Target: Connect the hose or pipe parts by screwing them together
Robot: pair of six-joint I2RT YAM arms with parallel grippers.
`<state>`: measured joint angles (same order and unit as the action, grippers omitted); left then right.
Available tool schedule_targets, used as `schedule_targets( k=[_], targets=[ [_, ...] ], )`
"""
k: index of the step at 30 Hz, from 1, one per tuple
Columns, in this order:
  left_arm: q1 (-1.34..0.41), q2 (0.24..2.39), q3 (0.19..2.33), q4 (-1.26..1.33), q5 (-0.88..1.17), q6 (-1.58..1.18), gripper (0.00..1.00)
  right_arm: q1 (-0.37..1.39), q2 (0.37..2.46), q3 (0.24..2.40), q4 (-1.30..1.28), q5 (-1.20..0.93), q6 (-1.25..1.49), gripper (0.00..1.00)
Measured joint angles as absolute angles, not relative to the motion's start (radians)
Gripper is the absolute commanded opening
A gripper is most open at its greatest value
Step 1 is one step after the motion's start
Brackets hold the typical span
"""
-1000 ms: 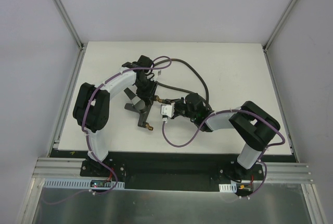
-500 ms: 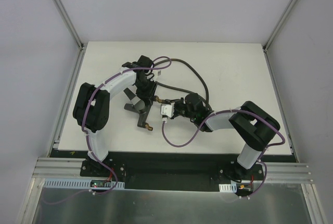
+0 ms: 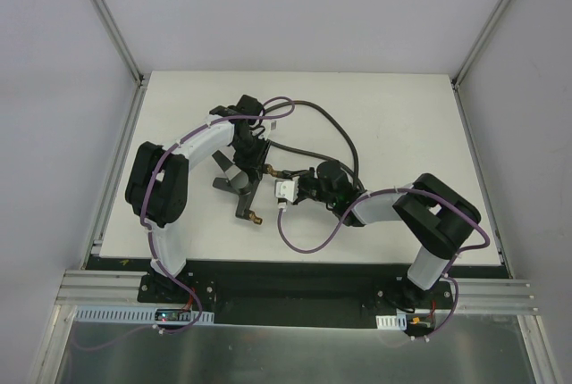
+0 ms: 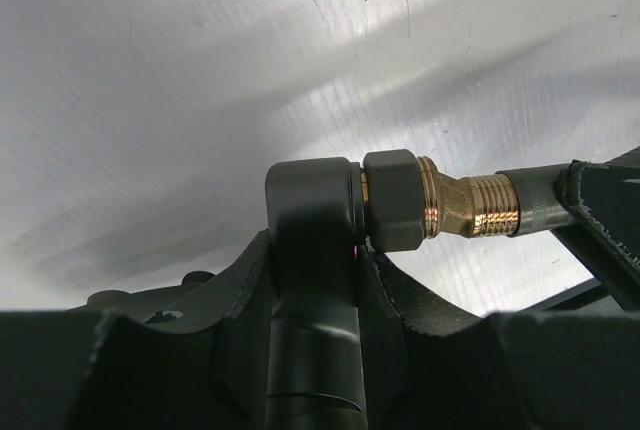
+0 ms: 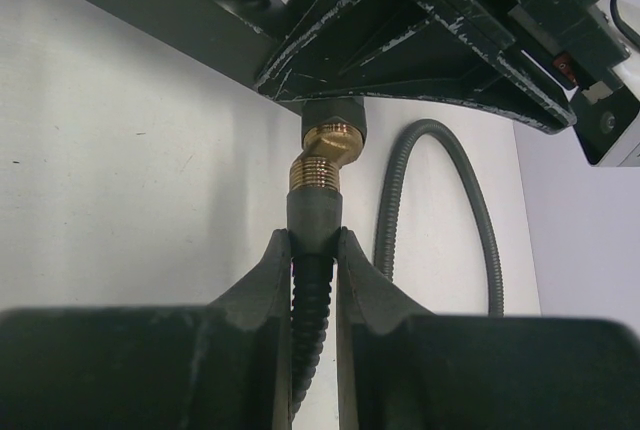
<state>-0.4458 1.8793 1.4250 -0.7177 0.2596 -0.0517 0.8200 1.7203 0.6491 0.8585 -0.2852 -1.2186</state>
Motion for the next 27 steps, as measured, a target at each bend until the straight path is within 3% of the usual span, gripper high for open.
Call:
schedule_targets(
  k=[15, 27],
  targets=[
    [-0.445, 1.879, 1.428, -0.738, 0.229, -0.051, 0.0, 0.84, 1.729, 0.704, 0.764, -0.27, -1.28, 0.01],
    [-0.466, 1.879, 1.428, -0.741, 0.2, -0.035, 0.0, 0.841, 1.729, 0.728, 0.719, -0.274, -1.147, 0.01]
  ],
)
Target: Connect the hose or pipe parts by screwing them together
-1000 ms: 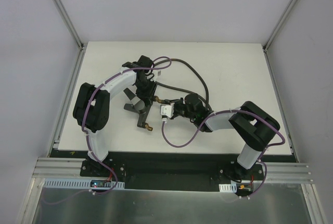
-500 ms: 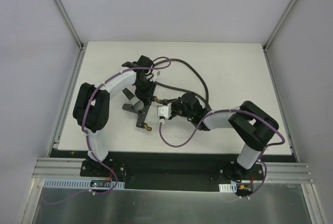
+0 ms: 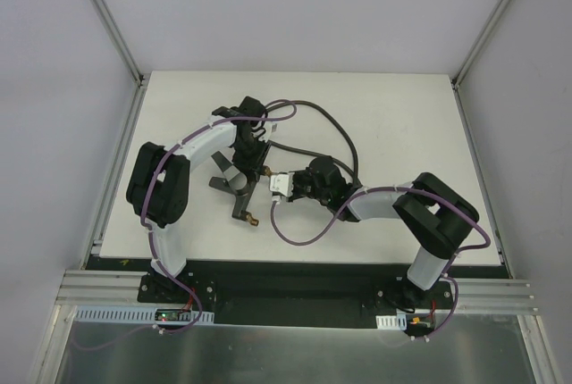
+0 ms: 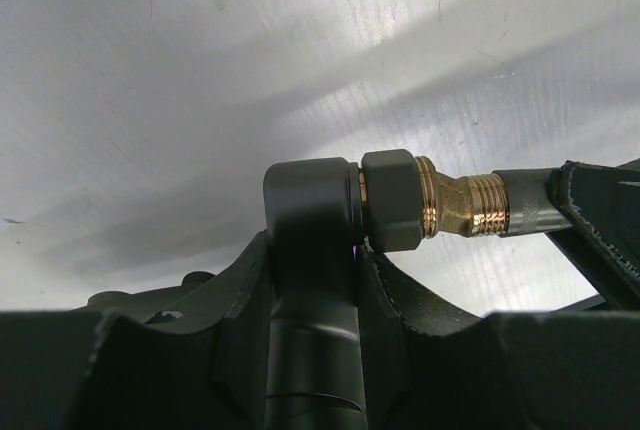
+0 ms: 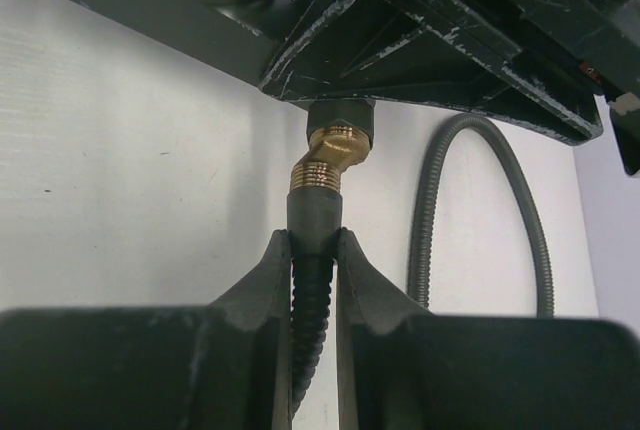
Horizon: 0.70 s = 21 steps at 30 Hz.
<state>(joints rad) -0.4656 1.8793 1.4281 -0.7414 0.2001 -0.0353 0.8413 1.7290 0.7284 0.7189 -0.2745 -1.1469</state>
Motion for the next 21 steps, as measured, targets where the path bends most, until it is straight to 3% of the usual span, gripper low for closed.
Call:
schedule_targets(
  k=[21],
  targets=[
    [-0.465, 1.843, 1.386, -0.701, 0.236, -0.042, 0.0, 0.807, 1.707, 0.721, 0.743, -0.309, -0.744, 0.01]
  ],
)
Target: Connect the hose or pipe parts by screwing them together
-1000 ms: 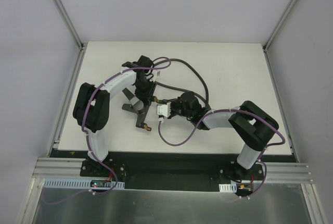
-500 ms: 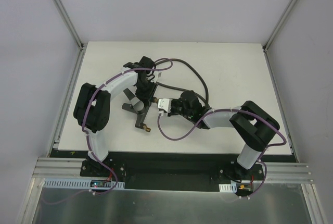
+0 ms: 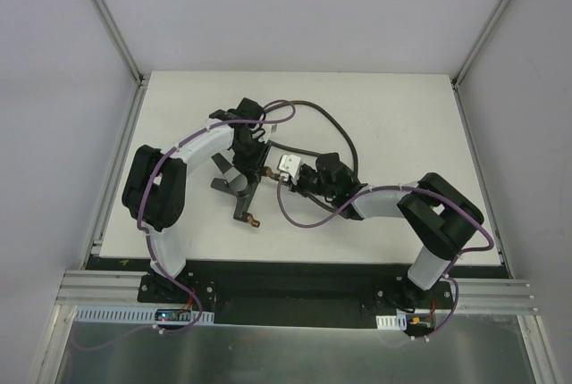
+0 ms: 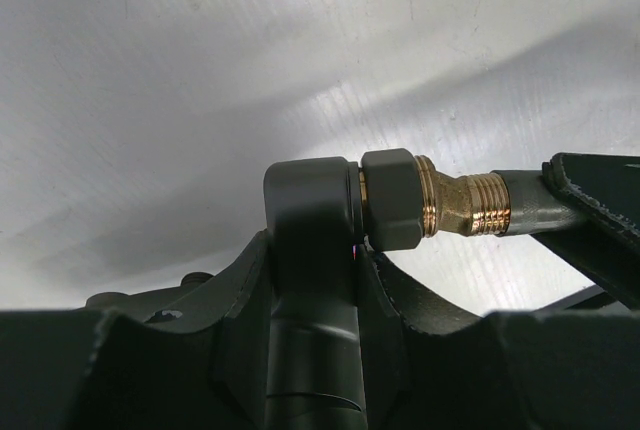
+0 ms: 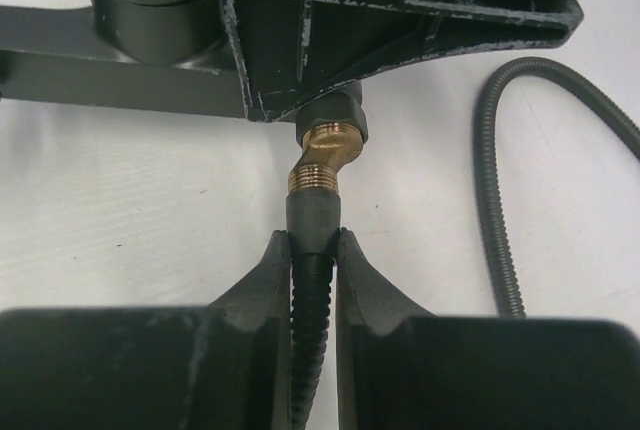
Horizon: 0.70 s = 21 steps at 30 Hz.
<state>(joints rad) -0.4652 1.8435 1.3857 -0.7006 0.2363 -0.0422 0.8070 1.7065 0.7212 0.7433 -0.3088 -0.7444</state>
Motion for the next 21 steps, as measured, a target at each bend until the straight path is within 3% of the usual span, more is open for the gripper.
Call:
schedule_targets(
  k=[21],
  targets=[
    [-0.466, 1.749, 1.296, -0.589, 0.231, -0.06, 0.0, 0.728, 1.736, 0.701, 0.912, -0.402, -0.243, 0.01]
  ],
)
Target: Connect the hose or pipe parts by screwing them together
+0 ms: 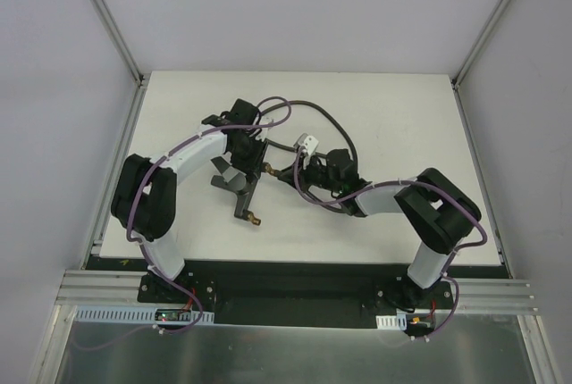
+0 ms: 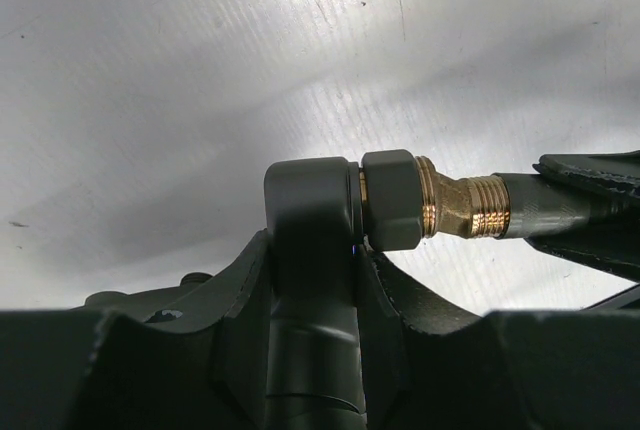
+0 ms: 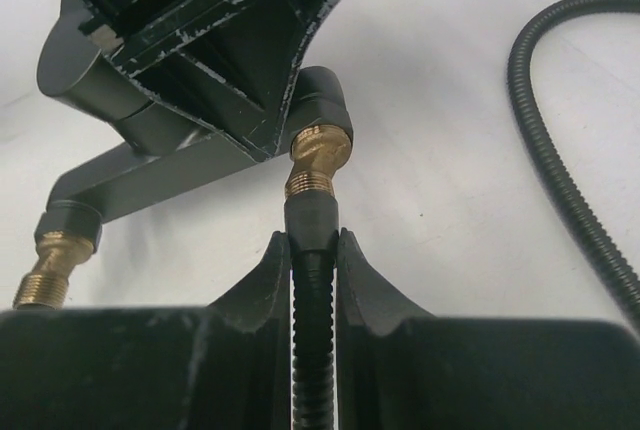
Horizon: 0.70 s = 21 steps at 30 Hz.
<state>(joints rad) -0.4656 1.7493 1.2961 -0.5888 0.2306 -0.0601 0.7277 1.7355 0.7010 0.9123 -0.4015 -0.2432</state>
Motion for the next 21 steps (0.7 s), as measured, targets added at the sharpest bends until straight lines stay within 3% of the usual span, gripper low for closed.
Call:
schedule_targets(
  k=[21],
  targets=[
    [-0.465, 1.571, 1.073, -0.322, 0.199, -0.171, 0.0, 0.718, 1.813, 0.625, 1.232, -0.265, 0.326, 0.01]
  ],
)
